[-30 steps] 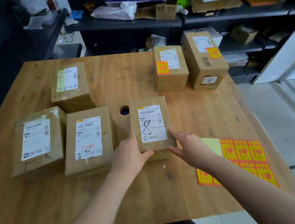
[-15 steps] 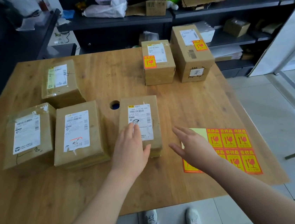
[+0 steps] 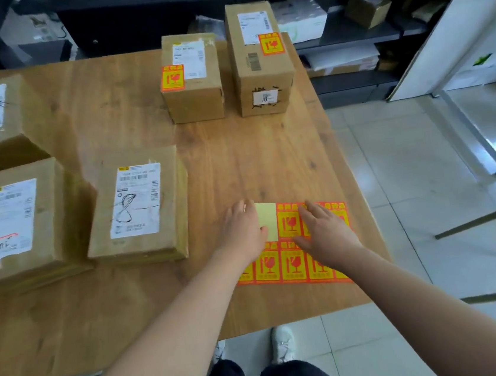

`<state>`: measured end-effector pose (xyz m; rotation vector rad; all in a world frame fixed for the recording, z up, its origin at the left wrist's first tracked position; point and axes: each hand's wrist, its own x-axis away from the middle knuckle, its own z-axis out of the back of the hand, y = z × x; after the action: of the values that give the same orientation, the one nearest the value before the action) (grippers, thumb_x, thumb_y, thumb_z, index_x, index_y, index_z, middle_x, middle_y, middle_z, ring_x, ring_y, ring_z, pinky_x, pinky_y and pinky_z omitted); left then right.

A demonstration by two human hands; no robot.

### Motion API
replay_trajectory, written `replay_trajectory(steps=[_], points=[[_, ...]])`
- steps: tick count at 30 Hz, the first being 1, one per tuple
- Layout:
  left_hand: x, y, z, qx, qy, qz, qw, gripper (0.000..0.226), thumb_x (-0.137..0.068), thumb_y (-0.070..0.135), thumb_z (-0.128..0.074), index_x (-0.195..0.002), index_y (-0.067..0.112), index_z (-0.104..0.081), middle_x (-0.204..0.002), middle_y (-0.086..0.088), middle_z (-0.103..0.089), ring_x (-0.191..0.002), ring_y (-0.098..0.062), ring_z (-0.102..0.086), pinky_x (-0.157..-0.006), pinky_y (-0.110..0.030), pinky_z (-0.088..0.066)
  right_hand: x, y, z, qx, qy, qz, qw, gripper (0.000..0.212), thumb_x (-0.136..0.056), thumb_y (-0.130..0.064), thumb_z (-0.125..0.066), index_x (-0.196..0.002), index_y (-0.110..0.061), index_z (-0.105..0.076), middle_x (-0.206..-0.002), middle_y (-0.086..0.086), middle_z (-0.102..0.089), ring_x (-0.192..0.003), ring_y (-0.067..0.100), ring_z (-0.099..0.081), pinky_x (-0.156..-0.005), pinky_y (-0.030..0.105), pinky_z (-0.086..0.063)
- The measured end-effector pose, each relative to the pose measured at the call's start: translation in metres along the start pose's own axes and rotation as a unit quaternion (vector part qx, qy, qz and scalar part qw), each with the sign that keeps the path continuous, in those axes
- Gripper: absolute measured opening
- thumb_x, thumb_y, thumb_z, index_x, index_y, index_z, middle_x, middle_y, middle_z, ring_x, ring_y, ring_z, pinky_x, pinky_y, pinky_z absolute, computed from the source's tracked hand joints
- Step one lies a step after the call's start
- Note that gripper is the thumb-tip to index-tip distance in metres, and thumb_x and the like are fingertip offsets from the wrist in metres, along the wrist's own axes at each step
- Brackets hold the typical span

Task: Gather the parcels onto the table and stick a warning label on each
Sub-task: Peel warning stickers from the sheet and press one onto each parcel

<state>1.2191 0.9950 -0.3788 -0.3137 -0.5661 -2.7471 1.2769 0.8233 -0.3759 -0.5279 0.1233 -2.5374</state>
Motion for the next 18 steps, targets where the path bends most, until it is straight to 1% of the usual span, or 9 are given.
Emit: replay_trajectory(steps=[2,4,6,9,10,12,15,16,18], points=[[-0.016,0.006,-0.011,-0.014,-0.009,0.024,1.0,0.068,-0.091,0.038,-0.053,-0.145,0.006,-0.027,-0.148,-0.013,-0.033,-0.134,-0.032,-0.031,-0.112,-0.041,-0.026,-0.004,0.009,-0.005,0.002,-0.007,0.018,1.0,0.075,-0.092,-0.053,-0.046,-0.15,-0.018,-0.015,-0.159,0.004,-0.012,-0.144,0.024,-0.014,-0.114,0.041,-0.022],[-0.025,0.01,-0.017,-0.021,0.008,0.044,0.999,0.06,-0.09,0.04,-0.055,-0.14,0.013,-0.036,-0.144,-0.008,-0.035,-0.129,-0.031,-0.036,-0.106,-0.044,-0.032,-0.005,0.016,-0.011,0.001,0.002,0.035,0.999,0.073,-0.091,-0.053,-0.047,-0.15,-0.019,-0.017,-0.159,0.002,-0.012,-0.145,0.022,-0.011,-0.114,0.04,-0.02],[-0.026,0.013,-0.02,-0.008,0.024,0.049,0.999,0.05,-0.09,0.039,-0.055,-0.134,0.02,-0.043,-0.137,-0.003,-0.042,-0.123,-0.029,-0.042,-0.099,-0.044,-0.036,-0.003,0.021,-0.016,-0.009,0.012,0.048,0.999,0.072,-0.091,-0.052,-0.048,-0.15,-0.02,-0.019,-0.158,0.0,-0.013,-0.145,0.021,-0.01,-0.114,0.04,-0.017],[-0.02,0.018,-0.025,0.025,0.027,0.039,0.999,0.039,-0.09,0.036,-0.056,-0.126,0.023,-0.049,-0.123,-0.001,-0.056,-0.113,-0.026,-0.05,-0.094,-0.042,-0.04,0.002,0.026,-0.022,-0.025,0.026,0.06,0.998,0.071,-0.092,-0.051,-0.047,-0.15,-0.021,-0.018,-0.158,-0.001,-0.015,-0.145,0.02,-0.01,-0.115,0.037,-0.013],[-0.018,0.019,-0.026,0.027,0.034,0.042,0.998,0.037,-0.09,0.037,-0.057,-0.124,0.023,-0.05,-0.122,0.0,-0.056,-0.112,-0.025,-0.05,-0.093,-0.041,-0.039,0.002,0.028,-0.024,-0.027,0.029,0.063,0.997,0.071,-0.093,-0.051,-0.047,-0.15,-0.022,-0.017,-0.158,-0.001,-0.015,-0.145,0.019,-0.009,-0.115,0.035,-0.011],[-0.013,0.019,-0.029,0.014,0.053,0.052,0.997,0.046,-0.086,0.043,-0.061,-0.126,0.023,-0.049,-0.129,-0.001,-0.049,-0.118,-0.026,-0.044,-0.097,-0.041,-0.035,0.003,0.03,-0.025,-0.03,0.032,0.069,0.997,0.071,-0.093,-0.05,-0.047,-0.15,-0.022,-0.018,-0.158,-0.002,-0.014,-0.145,0.018,-0.008,-0.115,0.034,-0.009],[-0.01,0.015,-0.029,-0.024,0.049,0.071,0.996,0.072,-0.08,0.054,-0.063,-0.138,0.02,-0.035,-0.144,-0.003,-0.032,-0.131,-0.029,-0.032,-0.107,-0.045,-0.029,0.003,0.033,-0.027,-0.034,0.027,0.08,0.996,0.071,-0.093,-0.052,-0.046,-0.151,-0.023,-0.017,-0.158,-0.003,-0.014,-0.145,0.016,-0.006,-0.112,0.031,-0.003],[-0.01,0.014,-0.028,-0.027,0.044,0.072,0.996,0.072,-0.08,0.055,-0.063,-0.137,0.021,-0.036,-0.144,-0.003,-0.03,-0.131,-0.029,-0.031,-0.107,-0.045,-0.028,0.003,0.034,-0.028,-0.034,0.025,0.082,0.996,0.071,-0.093,-0.052,-0.046,-0.151,-0.023,-0.017,-0.158,-0.003,-0.013,-0.145,0.016,-0.006,-0.11,0.03,-0.002],[-0.009,0.014,-0.029,-0.021,0.049,0.063,0.997,0.059,-0.08,0.052,-0.065,-0.127,0.022,-0.046,-0.141,-0.001,-0.033,-0.129,-0.026,-0.033,-0.106,-0.044,-0.028,0.004,0.036,-0.028,-0.033,0.022,0.085,0.996,0.071,-0.092,-0.053,-0.046,-0.15,-0.025,-0.017,-0.158,-0.005,-0.013,-0.145,0.016,-0.006,-0.108,0.029,-0.002]])
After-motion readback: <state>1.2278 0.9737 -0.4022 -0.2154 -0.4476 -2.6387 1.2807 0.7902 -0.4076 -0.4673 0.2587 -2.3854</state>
